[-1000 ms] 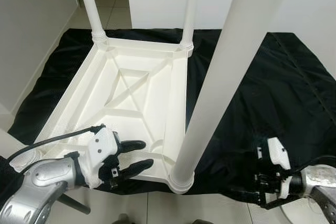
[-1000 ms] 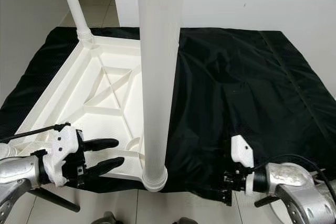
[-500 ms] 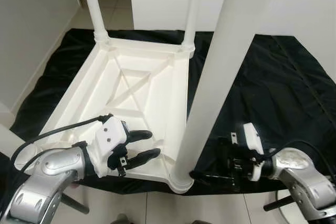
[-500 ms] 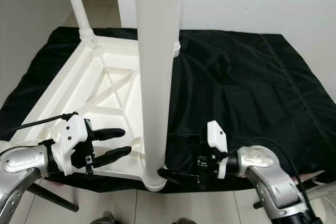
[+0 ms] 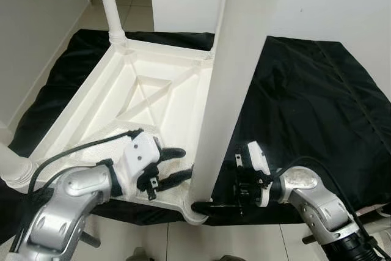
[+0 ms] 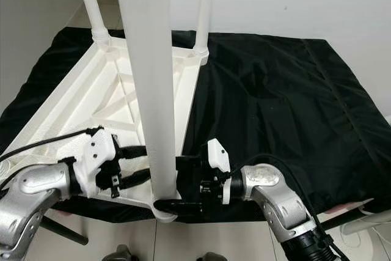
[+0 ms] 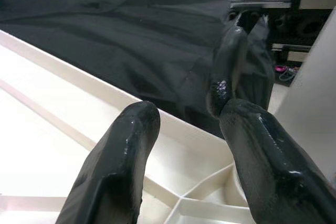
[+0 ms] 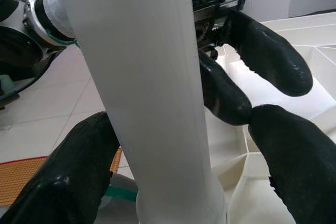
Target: Building children table
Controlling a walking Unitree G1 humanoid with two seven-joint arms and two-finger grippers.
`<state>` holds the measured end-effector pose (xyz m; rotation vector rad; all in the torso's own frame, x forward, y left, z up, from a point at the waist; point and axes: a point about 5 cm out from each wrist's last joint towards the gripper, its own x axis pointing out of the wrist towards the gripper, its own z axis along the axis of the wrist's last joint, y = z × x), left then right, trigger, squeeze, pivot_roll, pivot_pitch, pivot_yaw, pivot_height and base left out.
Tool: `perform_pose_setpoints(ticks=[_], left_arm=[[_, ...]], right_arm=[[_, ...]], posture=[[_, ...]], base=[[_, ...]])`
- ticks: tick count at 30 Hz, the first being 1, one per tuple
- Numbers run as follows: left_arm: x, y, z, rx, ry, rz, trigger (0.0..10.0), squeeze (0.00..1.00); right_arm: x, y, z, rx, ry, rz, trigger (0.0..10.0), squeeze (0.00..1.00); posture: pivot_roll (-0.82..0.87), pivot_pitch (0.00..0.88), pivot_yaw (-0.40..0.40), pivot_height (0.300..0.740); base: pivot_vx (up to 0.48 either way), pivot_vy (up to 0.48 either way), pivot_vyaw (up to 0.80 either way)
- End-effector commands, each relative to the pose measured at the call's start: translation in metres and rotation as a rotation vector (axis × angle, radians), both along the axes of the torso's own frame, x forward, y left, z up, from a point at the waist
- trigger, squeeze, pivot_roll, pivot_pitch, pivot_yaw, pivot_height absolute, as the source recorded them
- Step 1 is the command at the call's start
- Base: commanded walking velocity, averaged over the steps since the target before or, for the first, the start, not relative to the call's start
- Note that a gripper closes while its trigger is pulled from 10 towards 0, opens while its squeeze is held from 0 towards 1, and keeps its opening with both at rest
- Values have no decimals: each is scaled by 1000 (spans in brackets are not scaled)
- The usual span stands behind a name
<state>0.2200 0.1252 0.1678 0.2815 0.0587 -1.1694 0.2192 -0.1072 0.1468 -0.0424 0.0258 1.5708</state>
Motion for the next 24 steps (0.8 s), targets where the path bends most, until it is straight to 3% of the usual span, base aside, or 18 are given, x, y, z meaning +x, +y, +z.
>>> perform_pose_setpoints(ticks=[1,3,7,9,12,16,24], left_arm=[[19,15,1,-4,-64,309,10000,0],[27,24,1,18,-81,397,10000,0],[31,27,2,21,-95,440,10000,0],[38,32,6,15,-123,525,10000,0],[42,34,7,2,-119,560,10000,0],[42,34,8,-16,-111,542,10000,0],[32,35,13,-29,-103,382,10000,0]], right_arm=[[-3,5,-1,-4,3,35,10000,0],[-4,10,-4,-2,-1,47,10000,0],[-1,15,-6,8,-10,16,10000,0],[2,19,-10,11,-25,-33,10000,0],[5,22,-11,33,-25,-98,10000,0],[7,21,-13,41,-24,-141,10000,0],[21,6,-16,30,-39,-260,10000,0]], posture=[[11,59,-22,740],[13,61,-25,740],[14,62,-25,740],[18,65,-27,740],[19,69,-27,740],[16,72,-24,740],[12,77,-23,740]], base=[[0,0,0],[0,0,0],[0,0,0],[0,0,0],[0,0,0],[0,0,0],[0,0,0]])
